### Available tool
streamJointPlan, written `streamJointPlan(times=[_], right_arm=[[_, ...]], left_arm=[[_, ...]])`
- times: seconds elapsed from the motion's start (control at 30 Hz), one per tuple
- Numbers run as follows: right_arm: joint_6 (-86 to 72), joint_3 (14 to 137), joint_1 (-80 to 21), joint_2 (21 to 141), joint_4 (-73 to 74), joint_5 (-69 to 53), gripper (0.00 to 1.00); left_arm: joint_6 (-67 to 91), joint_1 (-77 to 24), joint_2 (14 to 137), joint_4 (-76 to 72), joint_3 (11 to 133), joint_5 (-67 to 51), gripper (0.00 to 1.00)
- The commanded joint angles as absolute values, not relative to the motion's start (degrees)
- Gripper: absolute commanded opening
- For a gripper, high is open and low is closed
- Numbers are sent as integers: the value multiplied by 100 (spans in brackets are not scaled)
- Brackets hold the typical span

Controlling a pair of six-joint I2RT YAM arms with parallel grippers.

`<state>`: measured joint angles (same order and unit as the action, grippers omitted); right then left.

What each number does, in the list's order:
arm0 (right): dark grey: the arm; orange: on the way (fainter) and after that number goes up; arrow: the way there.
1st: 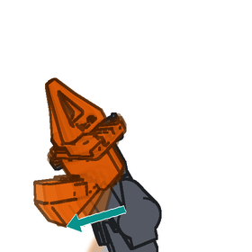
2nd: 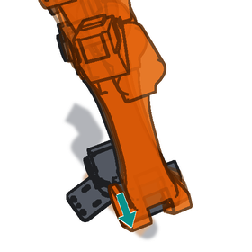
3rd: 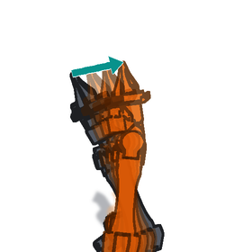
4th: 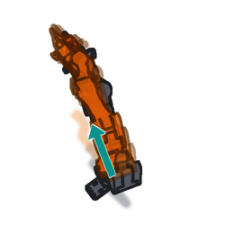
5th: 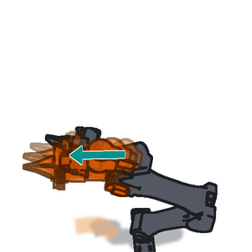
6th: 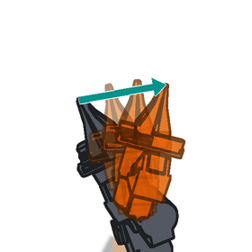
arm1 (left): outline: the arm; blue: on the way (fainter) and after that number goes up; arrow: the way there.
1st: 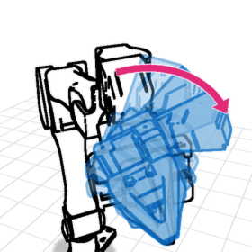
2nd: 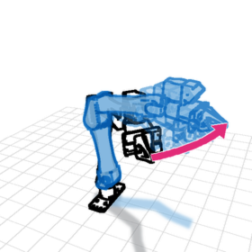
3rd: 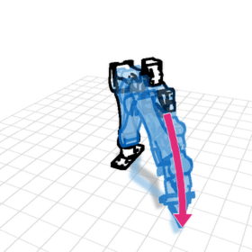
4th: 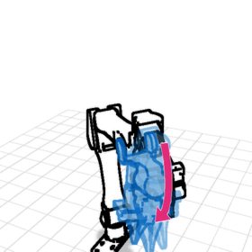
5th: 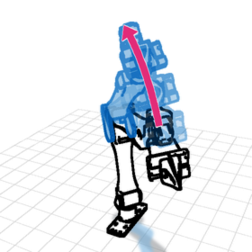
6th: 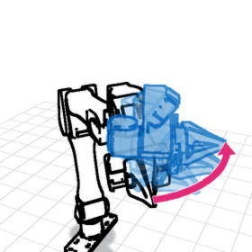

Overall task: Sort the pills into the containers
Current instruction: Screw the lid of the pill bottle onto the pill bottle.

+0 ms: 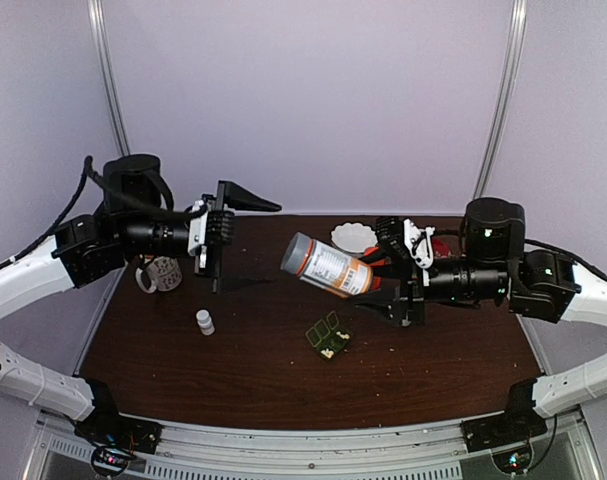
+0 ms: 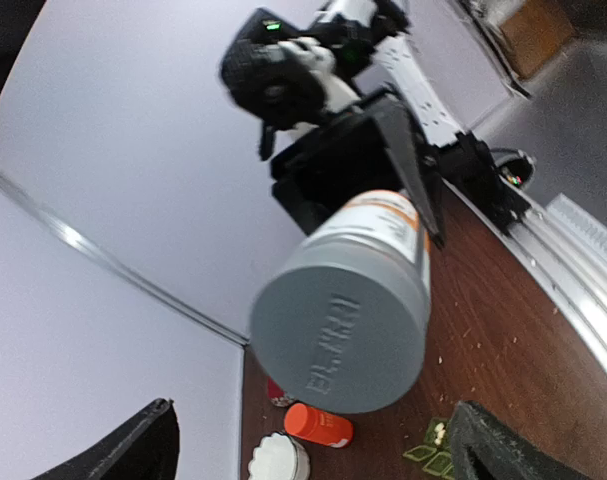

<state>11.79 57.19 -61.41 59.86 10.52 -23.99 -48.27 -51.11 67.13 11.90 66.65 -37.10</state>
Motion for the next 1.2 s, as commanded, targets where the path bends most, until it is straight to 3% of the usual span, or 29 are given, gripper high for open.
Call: streamJointPlan(times=[0.0,0.07,0.3,0.47,0.77,0.83,0.97,1.17], right_arm=[[1658,5525,-6161,5713,918,-1369,0],[1815,5479,-6174,5680,796,-1081,0],[2255,5272,-6287,5686,129,-330,0],[2501,5344,-6379,5887,18,133,0],[2637,5455,-6522,6088,-182,139,0],[2654,5473,-6526,6142,-193,157,0],[2652,5514,-6527,6225,-221,149,0],[2663,5537,-6522,6254,-294,25,0]], left_arm=[[-1358,-5124,6392,510,6873,-2441,98],[-272,-5117,6412,959,7207,-1694,97],[1698,-5068,7089,2281,8289,-2352,98],[3163,-4831,7780,2871,9018,-3541,98],[3478,-4825,8048,2750,8910,-3883,97],[3477,-4825,8087,2781,8905,-4010,91],[3454,-4825,8137,2962,8897,-4102,88],[3369,-4825,8143,3184,8819,-3890,96]])
